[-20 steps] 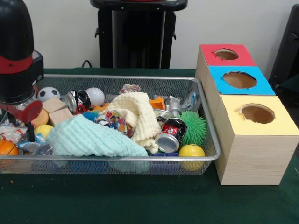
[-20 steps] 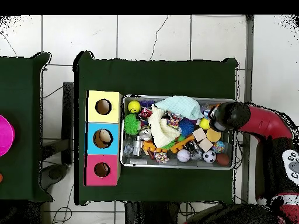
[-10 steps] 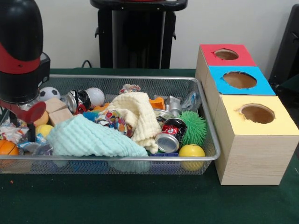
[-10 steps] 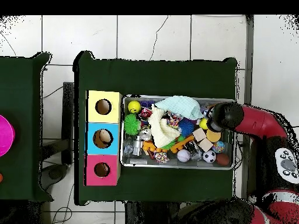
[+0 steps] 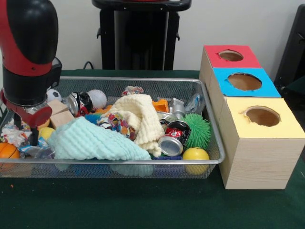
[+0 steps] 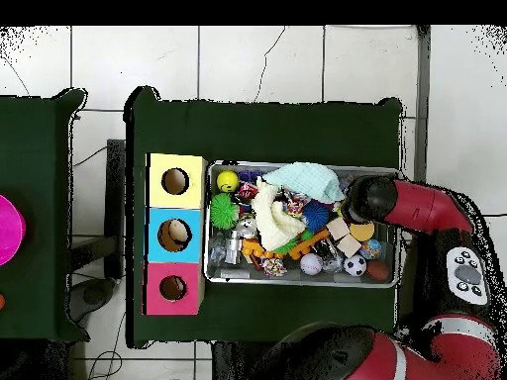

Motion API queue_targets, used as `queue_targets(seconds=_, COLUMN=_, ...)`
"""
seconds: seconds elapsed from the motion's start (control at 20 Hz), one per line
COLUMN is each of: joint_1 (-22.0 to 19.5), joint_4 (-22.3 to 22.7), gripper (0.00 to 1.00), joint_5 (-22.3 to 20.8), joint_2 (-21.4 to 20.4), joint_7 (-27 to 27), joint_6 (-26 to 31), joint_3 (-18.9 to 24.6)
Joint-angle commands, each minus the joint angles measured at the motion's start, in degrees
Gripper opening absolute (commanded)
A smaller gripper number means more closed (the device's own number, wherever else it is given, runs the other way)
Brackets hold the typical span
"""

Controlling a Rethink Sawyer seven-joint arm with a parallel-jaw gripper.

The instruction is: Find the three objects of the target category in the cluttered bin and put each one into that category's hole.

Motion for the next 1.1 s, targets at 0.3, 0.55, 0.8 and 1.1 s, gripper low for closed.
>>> queue_targets(seconds=0.3, joint_1=4.63, joint_4=5.74, gripper=1.00, joint_5=10.90, joint_2=11.42, joint_7=17.52, joint_6=-10.15, joint_3=6.19)
queue_targets(seconds=0.55, joint_1=4.70, joint_4=6.02, gripper=1.00, joint_5=13.48, joint_2=11.38, joint_7=16.38, joint_6=-9.92, joint_3=5.85)
queue_targets(seconds=0.8, joint_1=4.98, joint_4=5.78, gripper=1.00, joint_5=15.30, joint_2=11.51, joint_7=15.51, joint_6=-9.69, joint_3=5.28)
queue_targets(seconds=1.1, joint_1=5.94, joint_4=6.59, gripper=1.00, joint_5=15.60, joint_2=9.74, joint_7=13.37, joint_6=-7.63, joint_3=3.18)
